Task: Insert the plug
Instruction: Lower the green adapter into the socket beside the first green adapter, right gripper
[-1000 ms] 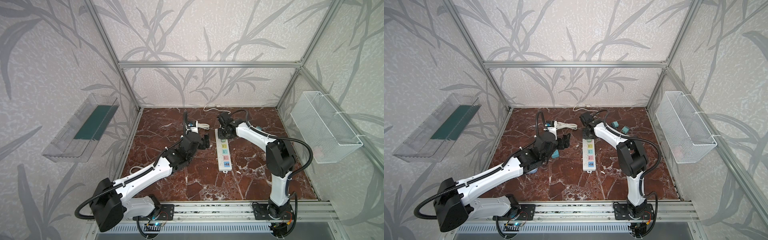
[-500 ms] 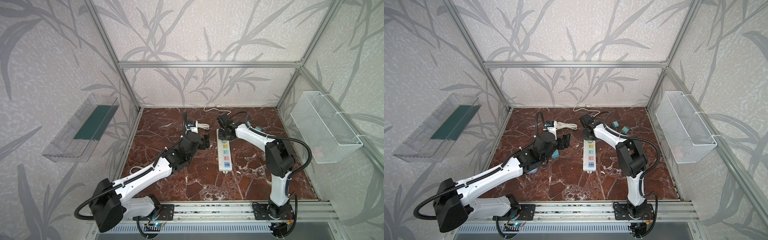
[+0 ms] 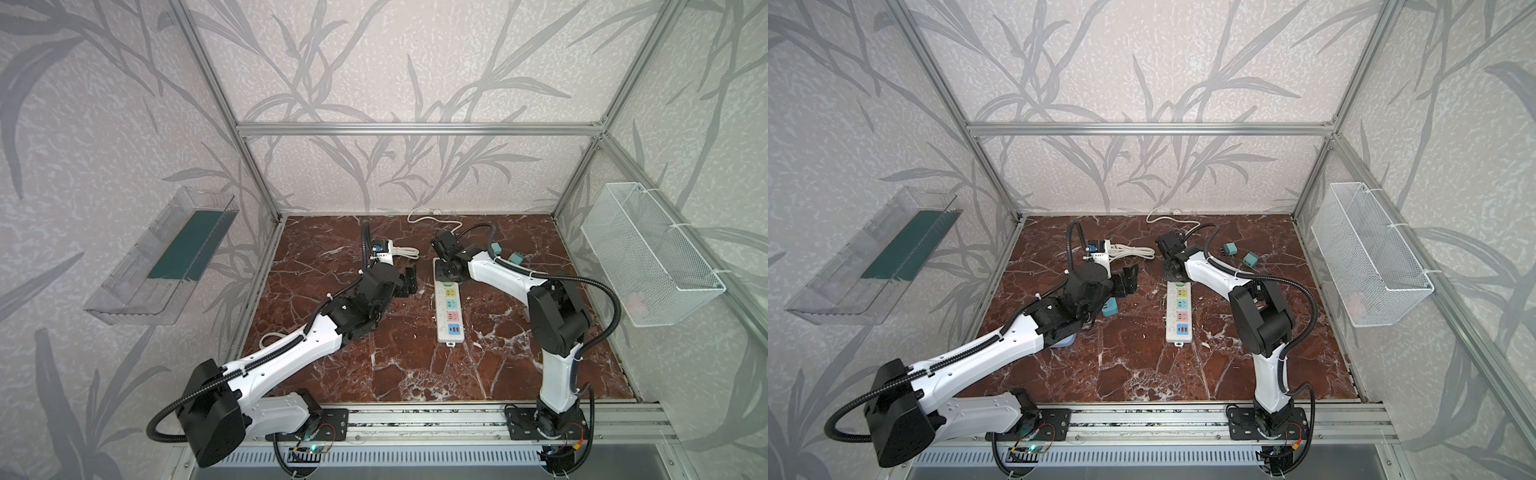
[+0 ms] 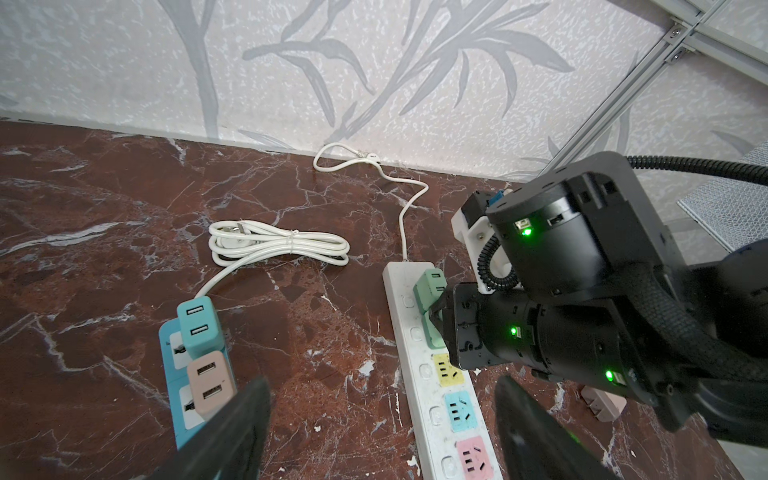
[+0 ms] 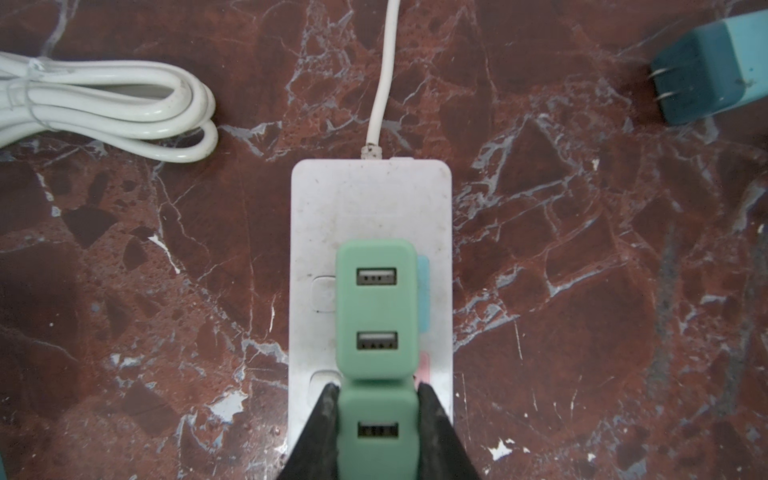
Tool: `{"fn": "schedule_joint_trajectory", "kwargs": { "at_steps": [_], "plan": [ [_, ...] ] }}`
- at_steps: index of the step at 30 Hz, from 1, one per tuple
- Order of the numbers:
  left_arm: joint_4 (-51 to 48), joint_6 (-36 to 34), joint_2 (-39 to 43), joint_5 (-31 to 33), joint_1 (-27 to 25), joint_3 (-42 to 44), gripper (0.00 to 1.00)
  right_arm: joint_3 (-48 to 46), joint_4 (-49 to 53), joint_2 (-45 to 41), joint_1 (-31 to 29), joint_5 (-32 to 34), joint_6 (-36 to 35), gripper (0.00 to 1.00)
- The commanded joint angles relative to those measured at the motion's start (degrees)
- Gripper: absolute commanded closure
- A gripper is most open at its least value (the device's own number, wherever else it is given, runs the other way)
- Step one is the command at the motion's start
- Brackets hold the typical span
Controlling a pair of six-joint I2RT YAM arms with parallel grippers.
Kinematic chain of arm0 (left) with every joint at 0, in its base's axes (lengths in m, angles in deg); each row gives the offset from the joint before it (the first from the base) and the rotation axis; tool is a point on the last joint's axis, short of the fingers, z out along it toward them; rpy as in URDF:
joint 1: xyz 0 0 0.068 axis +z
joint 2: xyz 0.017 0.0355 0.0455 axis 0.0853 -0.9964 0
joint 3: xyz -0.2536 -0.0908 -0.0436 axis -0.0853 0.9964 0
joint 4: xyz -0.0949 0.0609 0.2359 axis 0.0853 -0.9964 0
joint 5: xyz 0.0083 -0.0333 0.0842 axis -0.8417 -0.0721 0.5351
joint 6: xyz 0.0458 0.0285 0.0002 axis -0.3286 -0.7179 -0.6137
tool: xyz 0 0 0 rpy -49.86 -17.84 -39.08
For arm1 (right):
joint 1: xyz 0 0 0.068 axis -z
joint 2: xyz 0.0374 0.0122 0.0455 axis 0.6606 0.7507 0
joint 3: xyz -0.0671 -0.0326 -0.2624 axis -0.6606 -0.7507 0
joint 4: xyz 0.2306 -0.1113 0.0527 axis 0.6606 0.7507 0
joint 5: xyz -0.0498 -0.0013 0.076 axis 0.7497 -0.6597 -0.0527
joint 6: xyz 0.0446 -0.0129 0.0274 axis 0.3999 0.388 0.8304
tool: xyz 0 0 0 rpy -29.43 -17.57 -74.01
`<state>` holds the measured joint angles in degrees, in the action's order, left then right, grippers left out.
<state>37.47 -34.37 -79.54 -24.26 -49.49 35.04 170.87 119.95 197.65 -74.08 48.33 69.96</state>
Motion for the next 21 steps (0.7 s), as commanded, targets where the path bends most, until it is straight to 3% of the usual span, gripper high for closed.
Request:
{"fn": "schedule_joint_trajectory", "kwargs": {
  "at_steps": [1, 2, 8, 11, 15, 21],
  "plan": [
    [-0.1, 1.2, 0.9, 0.2, 0.3, -1.1, 0.16, -2.5, 5.4, 5.8, 0.1, -2.8, 0.6, 1.0],
    [-0.1, 1.1, 0.9, 0.1, 0.4, -1.1, 0.16, -2.3, 5.7, 5.5, 0.2, -3.0, 0.6, 1.0],
    [0.2, 1.1, 1.2, -0.1, 0.4, -0.9, 0.16, 0.5, 6.4, 2.0, 0.7, -5.1, 0.0, 0.66],
    [0.2, 0.7, 1.4, 0.1, 0.5, -1.0, 0.16, 4.1, 8.4, 1.5, 1.8, -5.7, -1.7, 0.55],
    [0.5, 0.2, 1.8, 1.0, 0.5, -0.7, 0.16, 7.8, 11.3, -0.5, 2.6, -5.5, -4.6, 0.47],
    [1.0, 0.2, 1.5, 0.9, 0.6, -0.5, 0.16, 8.3, 10.4, -4.2, 3.5, -4.7, -7.9, 0.46]
  ]
}}
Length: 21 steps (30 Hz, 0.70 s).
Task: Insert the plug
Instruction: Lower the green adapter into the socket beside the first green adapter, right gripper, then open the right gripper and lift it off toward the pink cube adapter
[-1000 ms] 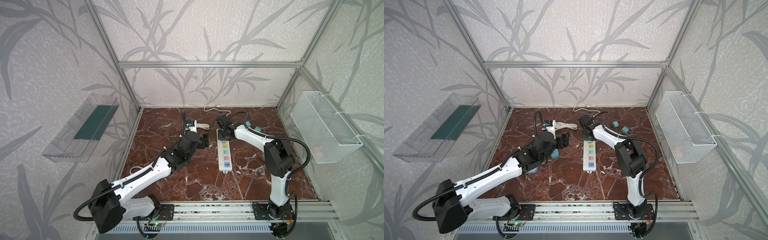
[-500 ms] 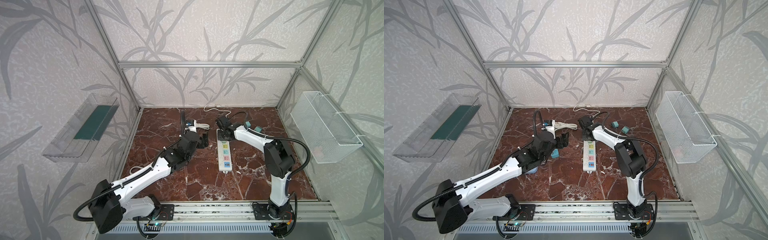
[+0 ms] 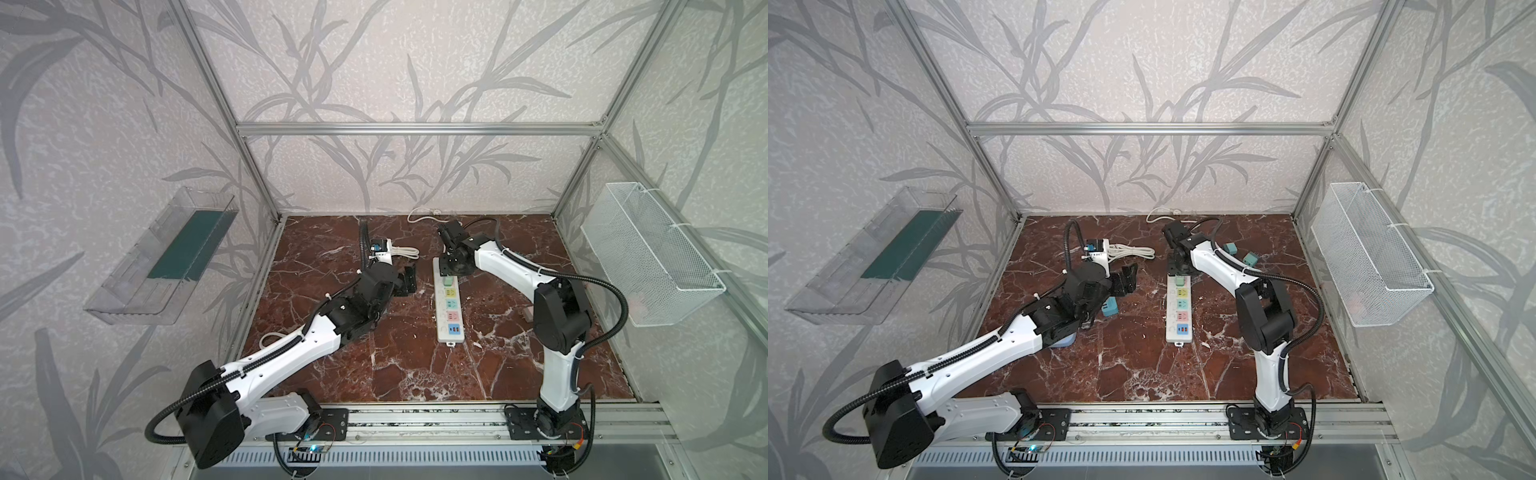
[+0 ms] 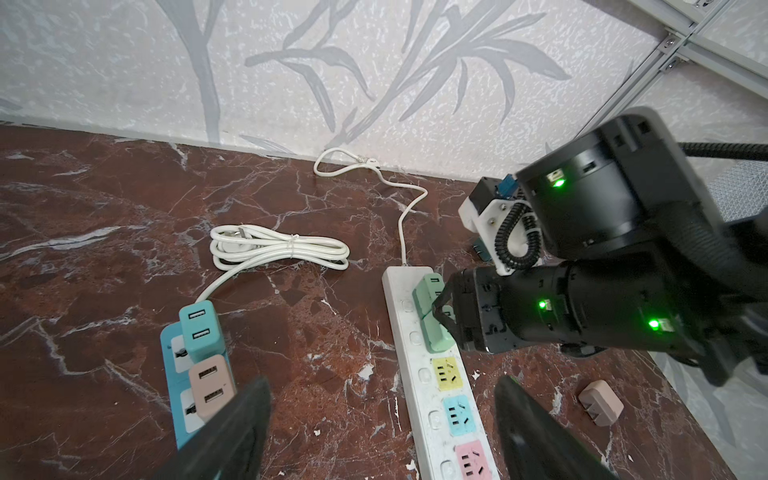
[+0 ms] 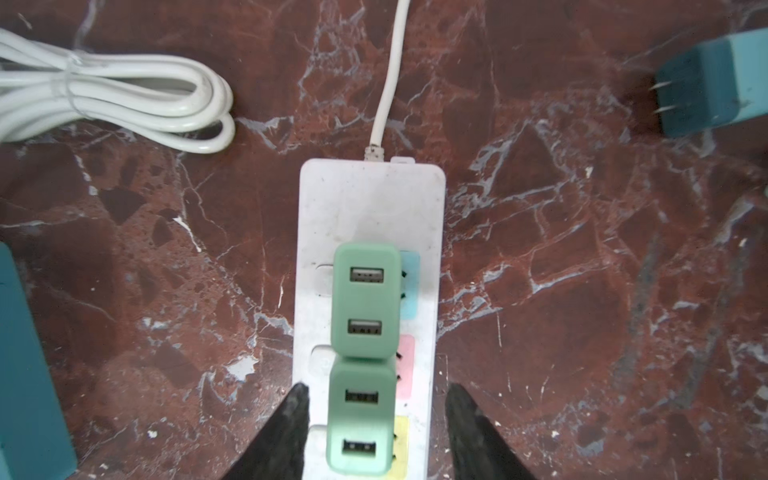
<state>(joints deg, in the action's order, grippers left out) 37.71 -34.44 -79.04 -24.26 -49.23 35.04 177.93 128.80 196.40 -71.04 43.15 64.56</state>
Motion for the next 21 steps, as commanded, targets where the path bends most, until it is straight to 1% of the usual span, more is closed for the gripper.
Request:
{"fn": "schedule_joint_trajectory", "kwargs": {
  "at_steps": [1, 6, 11, 18, 21],
  "plan": [
    [0.7, 0.3, 1.0, 0.7, 0.3, -0.5, 0.16, 1.5, 1.8, -2.9, 0.8, 0.8, -2.9, 0.46],
    [0.7, 0.3, 0.9, 0.7, 0.3, -0.5, 0.16, 3.7, 4.3, -1.0, 2.5, -0.3, -4.1, 0.47],
    [0.8, 0.2, 0.9, 0.6, 0.3, -0.4, 0.16, 3.7, 5.4, 1.5, 3.1, -1.2, -3.8, 0.48],
    [0.9, 0.3, 0.9, 0.6, 0.4, -0.3, 0.16, -1.2, 3.1, 1.6, 3.1, -2.1, -2.7, 0.49],
    [1.0, 0.4, 0.9, 0.5, 0.4, -0.4, 0.16, -1.9, 3.2, 1.0, 3.2, -1.7, -2.7, 0.49]
  ]
}}
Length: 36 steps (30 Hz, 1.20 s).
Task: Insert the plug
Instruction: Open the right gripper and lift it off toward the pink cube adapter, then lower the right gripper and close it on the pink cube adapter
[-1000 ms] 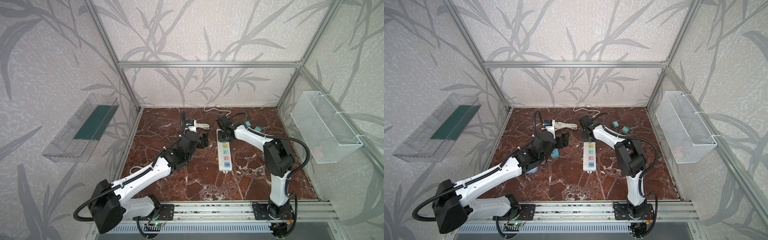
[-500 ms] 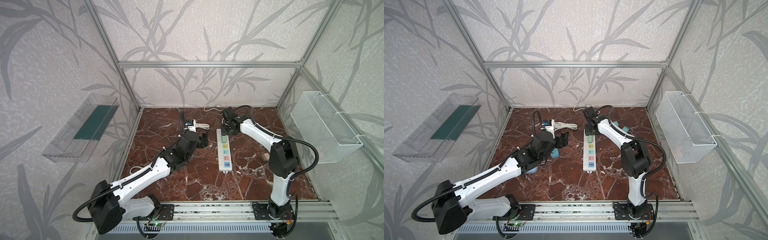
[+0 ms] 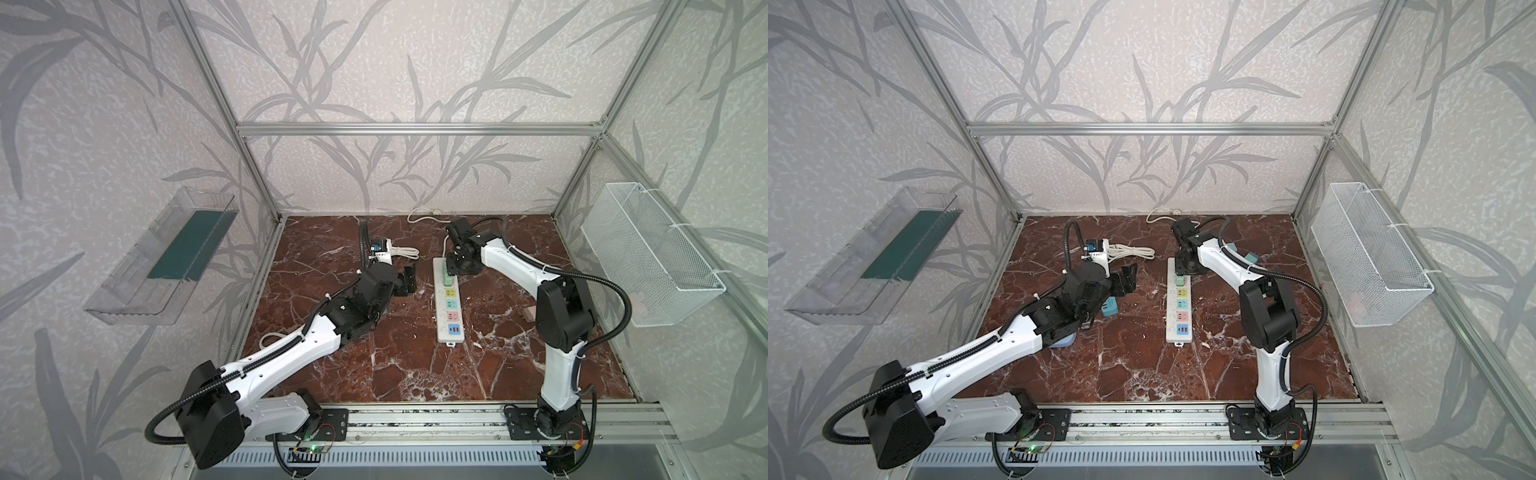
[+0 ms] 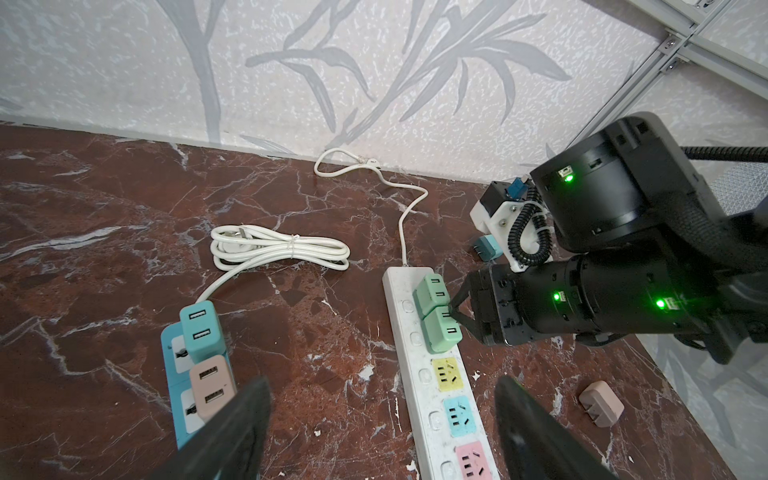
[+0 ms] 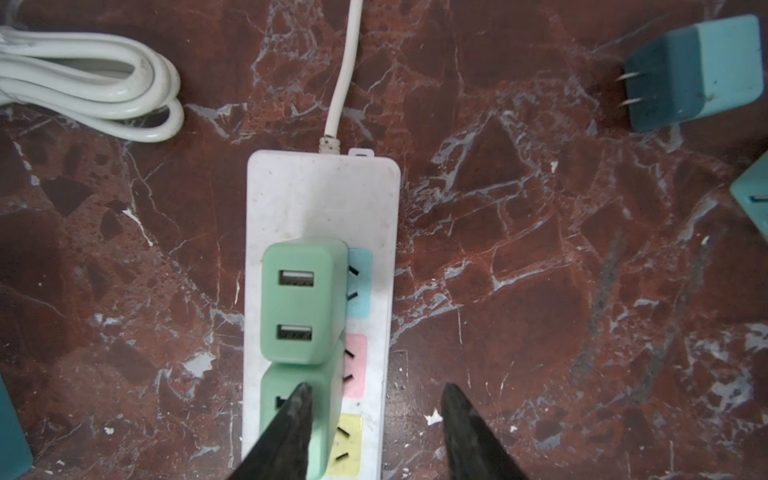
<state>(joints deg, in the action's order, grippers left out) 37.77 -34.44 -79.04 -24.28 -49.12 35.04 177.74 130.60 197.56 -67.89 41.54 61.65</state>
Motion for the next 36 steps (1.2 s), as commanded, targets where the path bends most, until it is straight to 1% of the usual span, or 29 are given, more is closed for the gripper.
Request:
{"fn": "schedule_joint_trajectory", "kwargs": {
  "at_steps": [1, 6, 8, 10, 11, 12, 15, 16, 17, 19, 20, 22, 25, 29, 33, 36],
  "plan": [
    [0.9, 0.4, 1.0, 0.4, 0.3, -0.3, 0.16, -1.8, 1.4, -0.4, 0.0, 0.1, 0.2, 0.49],
    [0.9, 0.5, 1.0, 0.3, 0.3, -0.3, 0.16, -0.2, 2.5, -2.8, 0.2, -0.1, -0.5, 0.49],
    [1.0, 0.5, 0.9, 0.3, 0.2, -0.2, 0.16, -0.3, 3.7, -5.9, 0.1, 1.1, -1.3, 0.47],
    [1.1, 0.5, 0.8, 0.2, 0.3, 0.0, 0.16, -3.9, 3.6, -11.1, 0.2, 4.3, -1.6, 0.42],
    [1.1, 0.7, 0.7, 0.1, 0.2, 0.1, 0.16, -7.4, 3.0, -14.5, 0.8, 6.2, -1.2, 0.38],
    [1.1, 0.8, 0.7, -0.2, 0.2, 0.0, 0.16, -11.0, 1.9, -18.1, 1.8, 7.0, -0.5, 0.37],
    [1.1, 1.6, 0.6, -1.3, 0.3, -0.1, 0.16, -24.2, -3.8, -28.1, 8.2, 7.2, 2.3, 0.32],
    [1.1, 1.9, 0.6, -1.6, 0.3, 0.0, 0.16, -28.2, -5.1, -31.0, 11.7, 6.4, 3.5, 0.31],
    [1.3, 2.2, 0.5, -1.9, 0.3, 0.1, 0.16, -31.2, -5.8, -33.2, 15.1, 5.7, 4.7, 0.3],
    [1.3, 2.5, 0.4, -2.3, 0.2, 0.1, 0.16, -35.5, -7.1, -36.1, 20.1, 6.3, 6.0, 0.27],
    [1.2, 2.6, 0.2, -2.5, 0.3, 0.1, 0.16, -37.3, -7.8, -37.0, 22.7, 5.5, 7.1, 0.26],
    [1.1, 2.8, 0.1, -2.5, 0.2, 0.0, 0.16, -39.4, -9.5, -37.4, 25.7, 4.5, 8.5, 0.25],
    [1.1, 2.9, 0.1, -2.8, 0.2, 0.0, 0.16, -40.2, -11.2, -34.8, 28.1, 2.7, 10.4, 0.23],
    [1.5, 2.6, 0.9, -2.8, 0.3, 0.4, 0.16, -39.4, -11.5, -29.4, 30.4, 1.8, 12.6, 0.19],
    [2.1, 2.4, 1.7, -2.5, 0.3, 0.8, 0.16, -38.5, -11.2, -25.1, 31.8, 0.2, 14.3, 0.19],
    [2.1, 2.4, 1.8, -2.5, 0.3, 0.7, 0.16, -38.5, -10.7, -23.3, 32.1, 0.9, 15.0, 0.19]
  ]
}}
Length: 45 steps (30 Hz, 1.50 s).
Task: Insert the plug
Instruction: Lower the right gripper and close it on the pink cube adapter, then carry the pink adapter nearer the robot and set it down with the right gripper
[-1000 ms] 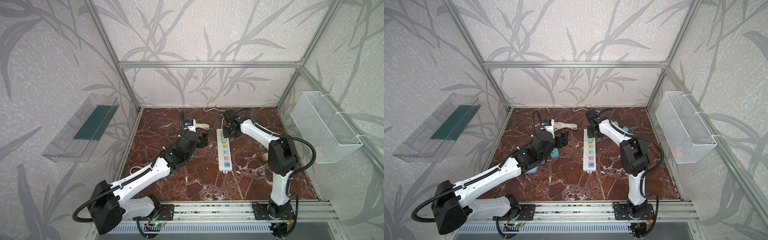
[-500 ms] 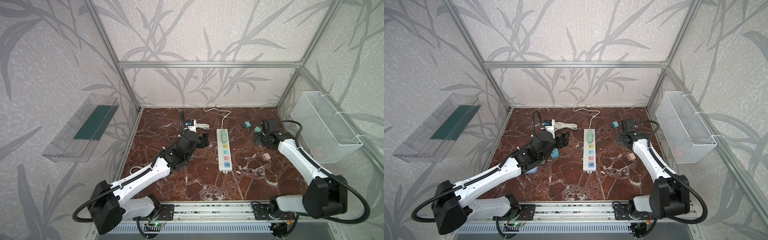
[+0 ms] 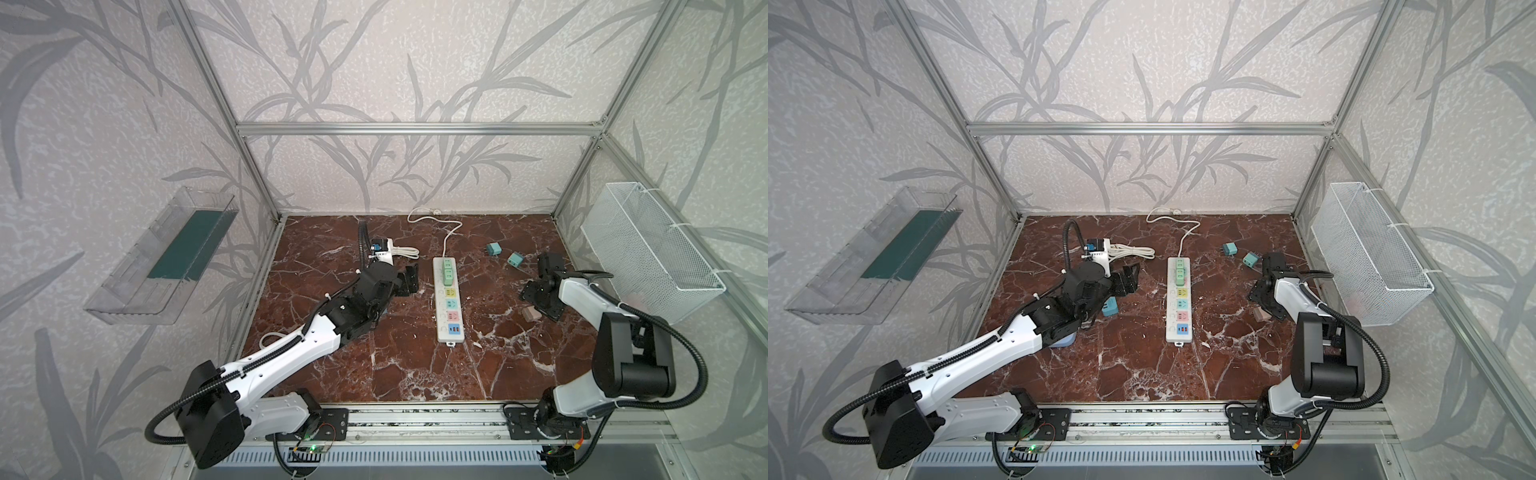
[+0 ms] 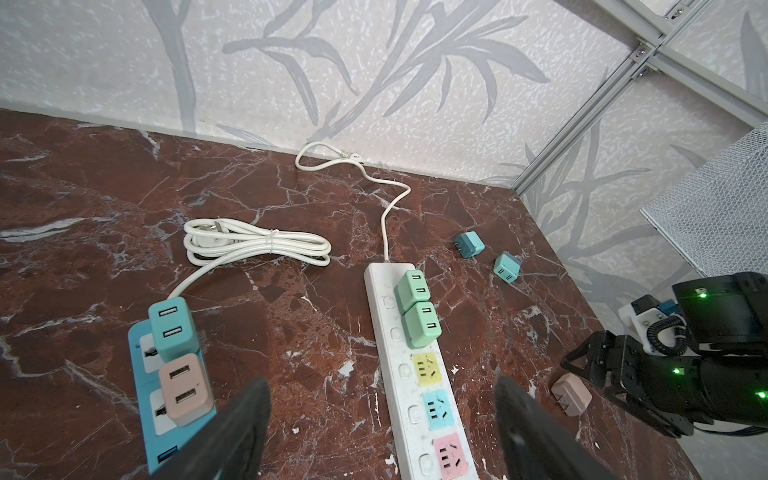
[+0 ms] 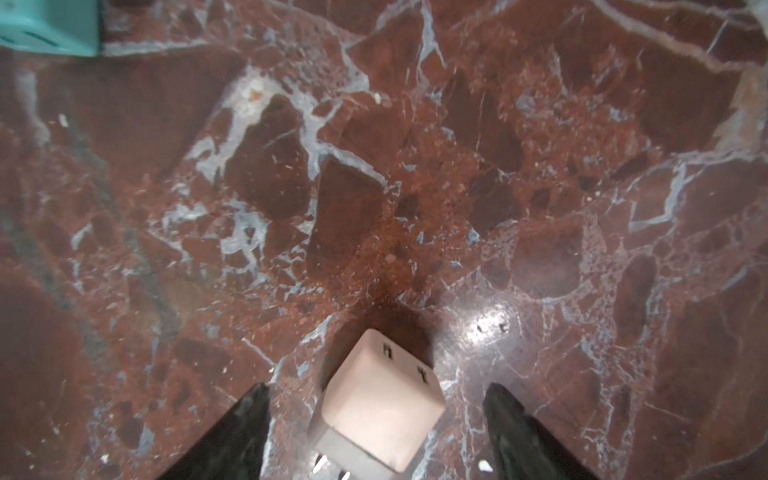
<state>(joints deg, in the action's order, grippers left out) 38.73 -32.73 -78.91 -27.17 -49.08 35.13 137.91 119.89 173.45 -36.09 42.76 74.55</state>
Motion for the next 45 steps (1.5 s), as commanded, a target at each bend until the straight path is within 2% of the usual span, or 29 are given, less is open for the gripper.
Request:
{"fn": "schedule_joint_trajectory", "kwargs": {
  "at_steps": [1, 4, 14, 30, 45],
  "plan": [
    [1.1, 0.7, 1.6, 0.3, 0.2, 0.6, 0.16, 0.9, -0.4, 1.0, 0.6, -0.4, 2.5, 0.19],
    [1.3, 0.8, 1.6, 0.2, 0.2, 0.7, 0.16, -0.1, -2.3, 1.6, 1.1, -1.4, 2.9, 0.2],
    [1.1, 0.4, 1.8, 0.7, 0.3, 0.7, 0.16, -1.5, -4.3, 3.1, 1.4, -3.7, 3.5, 0.33],
    [1.2, 0.4, 2.2, 0.5, 0.4, 0.7, 0.17, -5.2, -4.7, 2.2, 1.4, -6.7, 2.0, 0.37],
    [1.4, 0.0, 2.5, 1.0, 0.3, 0.8, 0.17, -7.8, -6.3, -1.2, 0.3, -10.2, 0.6, 0.63]
  ]
}}
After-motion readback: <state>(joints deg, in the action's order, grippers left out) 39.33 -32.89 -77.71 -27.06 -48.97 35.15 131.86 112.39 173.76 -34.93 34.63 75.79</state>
